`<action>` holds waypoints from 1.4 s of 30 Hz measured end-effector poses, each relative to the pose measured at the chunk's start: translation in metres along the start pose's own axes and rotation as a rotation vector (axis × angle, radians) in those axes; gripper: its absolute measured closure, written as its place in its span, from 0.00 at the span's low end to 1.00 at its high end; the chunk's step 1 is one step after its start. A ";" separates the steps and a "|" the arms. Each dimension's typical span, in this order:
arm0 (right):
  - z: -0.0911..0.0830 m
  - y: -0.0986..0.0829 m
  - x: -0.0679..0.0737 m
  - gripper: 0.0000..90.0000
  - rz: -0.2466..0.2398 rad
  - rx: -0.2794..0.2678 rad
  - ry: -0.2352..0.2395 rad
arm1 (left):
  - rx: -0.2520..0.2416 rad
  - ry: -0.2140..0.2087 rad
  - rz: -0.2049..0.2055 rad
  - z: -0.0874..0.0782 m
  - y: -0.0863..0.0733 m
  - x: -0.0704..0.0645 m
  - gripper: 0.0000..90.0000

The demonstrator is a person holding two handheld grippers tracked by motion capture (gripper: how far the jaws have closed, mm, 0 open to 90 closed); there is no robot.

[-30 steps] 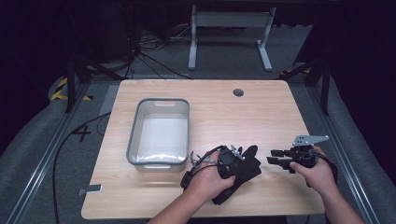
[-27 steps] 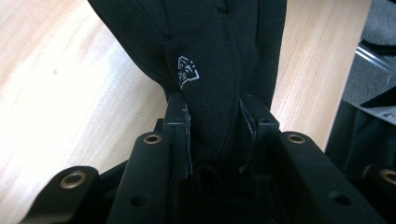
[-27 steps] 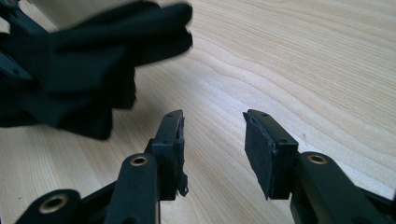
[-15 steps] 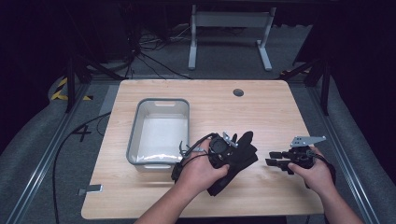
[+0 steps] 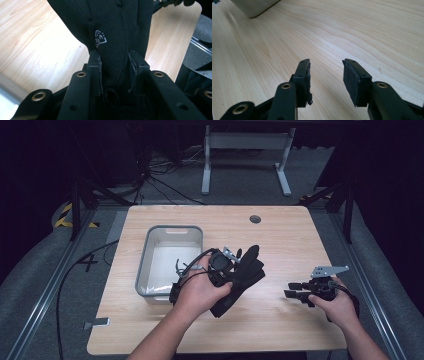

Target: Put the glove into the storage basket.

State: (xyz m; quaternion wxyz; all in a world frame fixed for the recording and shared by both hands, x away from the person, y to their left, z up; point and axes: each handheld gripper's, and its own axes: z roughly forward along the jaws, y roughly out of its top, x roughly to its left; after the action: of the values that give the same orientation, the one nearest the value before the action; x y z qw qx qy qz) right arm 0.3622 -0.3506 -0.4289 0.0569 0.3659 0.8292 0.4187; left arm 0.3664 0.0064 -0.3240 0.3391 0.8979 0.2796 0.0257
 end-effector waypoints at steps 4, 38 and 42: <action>0.000 0.000 0.000 0.65 0.003 -0.001 -0.002 | -0.008 0.016 -0.021 -0.008 -0.002 0.007 0.75; 0.006 -0.001 0.003 0.64 0.000 0.015 0.008 | -0.052 0.217 -0.213 -0.068 -0.020 0.080 0.75; 0.006 -0.001 0.002 0.63 0.001 0.014 0.009 | -0.061 0.228 -0.241 -0.067 -0.024 0.090 0.75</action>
State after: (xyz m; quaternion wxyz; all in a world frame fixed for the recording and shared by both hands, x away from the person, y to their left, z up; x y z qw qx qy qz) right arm 0.3625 -0.3455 -0.4333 0.0505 0.3650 0.8321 0.4145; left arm 0.4149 0.1074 -0.3007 0.3330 0.8383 0.4211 0.0948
